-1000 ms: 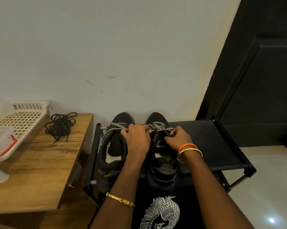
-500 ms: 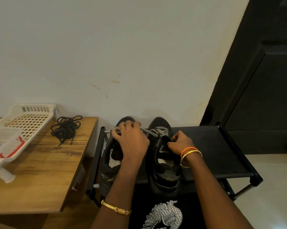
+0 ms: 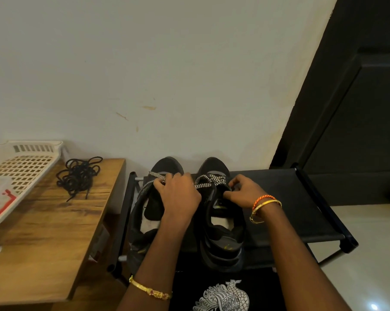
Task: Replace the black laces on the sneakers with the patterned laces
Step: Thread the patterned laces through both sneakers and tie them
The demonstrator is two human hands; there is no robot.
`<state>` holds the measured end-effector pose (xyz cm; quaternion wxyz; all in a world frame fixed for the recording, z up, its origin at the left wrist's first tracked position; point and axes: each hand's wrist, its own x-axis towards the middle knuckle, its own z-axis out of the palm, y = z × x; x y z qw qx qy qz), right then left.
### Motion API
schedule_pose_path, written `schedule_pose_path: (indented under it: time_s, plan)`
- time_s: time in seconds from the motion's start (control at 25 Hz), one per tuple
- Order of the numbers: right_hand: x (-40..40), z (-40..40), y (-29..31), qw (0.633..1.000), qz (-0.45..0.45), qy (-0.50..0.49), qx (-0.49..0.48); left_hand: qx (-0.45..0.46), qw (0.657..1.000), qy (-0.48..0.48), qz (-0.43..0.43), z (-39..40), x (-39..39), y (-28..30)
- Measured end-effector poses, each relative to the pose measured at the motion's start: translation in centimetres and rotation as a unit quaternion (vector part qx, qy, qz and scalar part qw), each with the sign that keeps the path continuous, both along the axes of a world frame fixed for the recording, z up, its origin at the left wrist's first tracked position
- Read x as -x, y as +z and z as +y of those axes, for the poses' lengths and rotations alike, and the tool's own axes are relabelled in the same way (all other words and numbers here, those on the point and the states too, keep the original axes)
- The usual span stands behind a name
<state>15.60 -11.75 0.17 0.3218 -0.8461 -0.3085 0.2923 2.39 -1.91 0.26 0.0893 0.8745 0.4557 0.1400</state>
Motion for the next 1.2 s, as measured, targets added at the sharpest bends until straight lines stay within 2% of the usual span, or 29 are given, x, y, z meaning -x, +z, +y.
schedule_pose_path:
  time_s: [0.08, 0.16, 0.28, 0.4, 0.44, 0.52, 0.56, 0.6, 0.72, 0.8, 0.88, 0.96, 1.08, 1.2]
  plan:
    - [-0.3, -0.2, 0.2, 0.999, 0.031, 0.002, -0.030, -0.018, 1.000, -0.013, 0.002, 0.6, -0.5, 0.1]
    - [-0.4, -0.3, 0.5, 0.997, 0.046, 0.003, -0.059, -0.003, 0.996, -0.083, 0.003, 1.4, -1.4, -0.1]
    - [-0.3, -0.3, 0.9, 0.993, 0.059, -0.006, -0.099, 0.082, 0.982, -0.167, -0.016, 1.6, -2.9, -0.4]
    - [-0.2, -0.6, 1.2, 0.986, 0.054, -0.037, -0.155, 0.162, 0.969, -0.152, -0.106, 2.0, -2.8, -0.1]
    - [-0.1, -0.7, 1.4, 0.981, 0.037, -0.054, -0.182, 0.228, 0.950, -0.139, -0.164, 2.1, -2.4, 0.4]
    - [0.2, -1.0, 2.3, 0.965, 0.026, -0.082, -0.249, 0.373, 0.869, -0.115, -0.305, 1.7, -1.4, 2.8]
    - [0.6, -1.0, 2.8, 0.956, 0.036, -0.079, -0.281, 0.413, 0.830, -0.114, -0.356, 1.4, -0.9, 4.3]
    - [1.3, -1.0, 3.5, 0.948, 0.058, -0.056, -0.308, 0.426, 0.810, -0.128, -0.381, 1.1, -0.5, 5.8]
    - [4.1, -0.3, 4.9, 0.914, 0.130, 0.049, -0.380, 0.446, 0.771, -0.228, -0.393, -0.4, 1.0, 9.9]
    - [5.5, 0.1, 5.5, 0.887, 0.169, 0.075, -0.423, 0.450, 0.768, -0.263, -0.372, -1.5, 1.5, 11.5]
    - [6.0, 0.0, 6.2, 0.868, 0.227, 0.068, -0.437, 0.405, 0.798, -0.240, -0.375, -1.9, 1.5, 11.7]
    - [5.5, -0.5, 6.7, 0.863, 0.262, 0.025, -0.430, 0.349, 0.811, -0.179, -0.434, -1.1, 1.4, 10.9]
    - [3.5, -1.6, 6.7, 0.863, 0.267, -0.039, -0.426, 0.343, 0.786, -0.084, -0.507, 0.8, 1.8, 9.0]
    - [2.0, -2.3, 6.3, 0.853, 0.302, -0.049, -0.423, 0.380, 0.768, -0.056, -0.513, 1.3, 1.8, 7.3]
